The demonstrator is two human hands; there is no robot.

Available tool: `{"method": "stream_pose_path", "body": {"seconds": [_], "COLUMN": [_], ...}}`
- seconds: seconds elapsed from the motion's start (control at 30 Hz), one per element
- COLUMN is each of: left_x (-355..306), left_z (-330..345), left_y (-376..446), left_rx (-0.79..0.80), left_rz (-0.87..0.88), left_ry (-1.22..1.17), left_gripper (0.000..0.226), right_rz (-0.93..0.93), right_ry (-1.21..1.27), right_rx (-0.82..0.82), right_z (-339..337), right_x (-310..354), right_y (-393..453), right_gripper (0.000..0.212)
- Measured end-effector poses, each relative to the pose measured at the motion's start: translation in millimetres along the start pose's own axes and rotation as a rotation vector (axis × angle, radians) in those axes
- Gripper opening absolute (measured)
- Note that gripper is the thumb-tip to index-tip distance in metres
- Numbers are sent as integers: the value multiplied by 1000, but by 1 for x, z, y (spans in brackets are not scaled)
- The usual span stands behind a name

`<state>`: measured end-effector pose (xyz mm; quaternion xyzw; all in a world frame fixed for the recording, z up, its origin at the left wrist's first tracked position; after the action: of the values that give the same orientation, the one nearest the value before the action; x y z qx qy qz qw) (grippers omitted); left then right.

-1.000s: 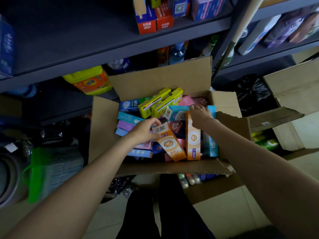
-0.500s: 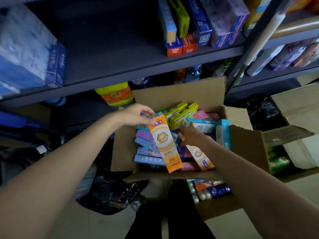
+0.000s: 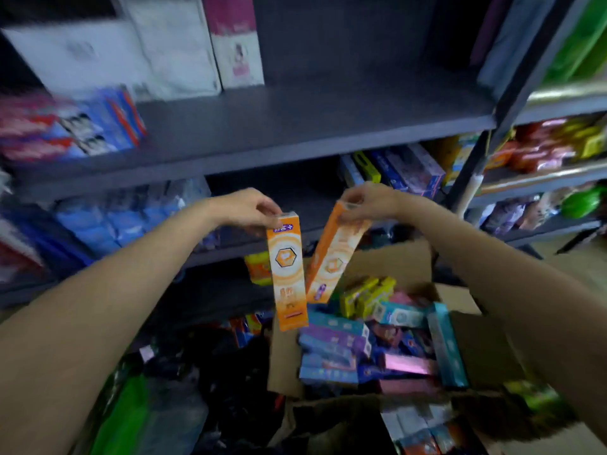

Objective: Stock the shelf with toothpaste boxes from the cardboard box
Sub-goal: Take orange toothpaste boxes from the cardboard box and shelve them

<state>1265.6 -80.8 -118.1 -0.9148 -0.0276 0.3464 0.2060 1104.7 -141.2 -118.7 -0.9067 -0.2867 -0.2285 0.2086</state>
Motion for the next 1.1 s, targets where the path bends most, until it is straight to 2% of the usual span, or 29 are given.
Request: {"method": "stream_pose_path", "body": {"seconds": [0.17, 0.27, 0.37, 0.47, 0.53, 0.63, 0.77, 0.87, 1.0, 1.1], "left_x": [-35, -42, -38, -34, -37, -34, -14, -5, -2, 9], "left_z": [-117, -176, -229, -271, -288, -303, -305, -310, -315, -301], "left_y": [-53, -78, -96, -109, -107, -90, -54, -41, -30, -14], "left_rx": [-292, -474, -667, -838, -896, -930, -873, -906, -883, -788], "left_rz": [123, 201, 254, 262, 278, 279, 212, 183, 155, 117], "left_ry": [-215, -409, -547, -588, -542, -518, -505, -514, -550, -560], "left_gripper": [24, 20, 25, 31, 29, 27, 23, 31, 51, 53], "right_rz": [-101, -164, -216, -273, -297, -330, -361, -380, -398, -386], "right_ry": [51, 128, 175, 167, 153, 96, 15, -21, 133, 305], "right_rx": [-211, -343, -498, -637, -669, -632, -556, -495, -407, -347], "right_z": [-110, -159, -199, -230, -239, -234, -208, -191, -181, -175], "right_x": [109, 155, 189, 218, 233, 250, 258, 261, 258, 244], "right_y": [-1, 4, 12, 23, 38, 71, 122, 147, 165, 171], "right_gripper": [26, 28, 36, 36, 41, 44, 52, 51, 71, 68]}}
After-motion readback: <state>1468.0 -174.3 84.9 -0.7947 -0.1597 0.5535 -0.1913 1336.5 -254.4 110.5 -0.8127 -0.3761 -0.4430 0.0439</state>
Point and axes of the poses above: each hand's wrist, its own y-axis towards the middle knuckle, its own z-axis out of the palm, x = y × z, the point moved 10 cm from there along y, towards the middle knuckle, and after that the axes turned 2 degrees about -z, right-handed, at the moved point
